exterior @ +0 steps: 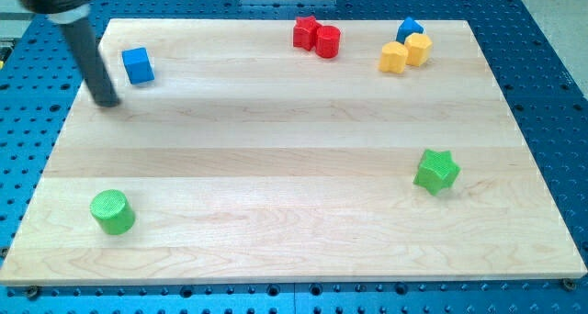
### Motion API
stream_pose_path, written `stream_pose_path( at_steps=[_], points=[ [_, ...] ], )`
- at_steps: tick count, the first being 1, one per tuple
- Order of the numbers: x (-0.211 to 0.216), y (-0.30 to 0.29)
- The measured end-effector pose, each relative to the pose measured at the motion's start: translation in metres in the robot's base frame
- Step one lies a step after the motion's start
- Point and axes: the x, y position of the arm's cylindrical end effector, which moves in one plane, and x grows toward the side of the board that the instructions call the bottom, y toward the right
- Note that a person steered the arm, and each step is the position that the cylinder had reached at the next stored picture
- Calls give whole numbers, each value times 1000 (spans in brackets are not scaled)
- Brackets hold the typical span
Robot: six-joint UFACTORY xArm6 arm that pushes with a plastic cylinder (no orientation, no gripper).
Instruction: Move the blue cube towards the blue triangle
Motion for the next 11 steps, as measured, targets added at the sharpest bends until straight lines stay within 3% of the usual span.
stream_pose_path(
  at_steps=[1,3,5,7,8,9,10,11],
  points=[
    [9,-27],
    [9,-27],
    [-47,-7],
    [-44,114],
    [-12,171],
    [-5,145],
    [-17,61],
    [-63,23]
  ],
)
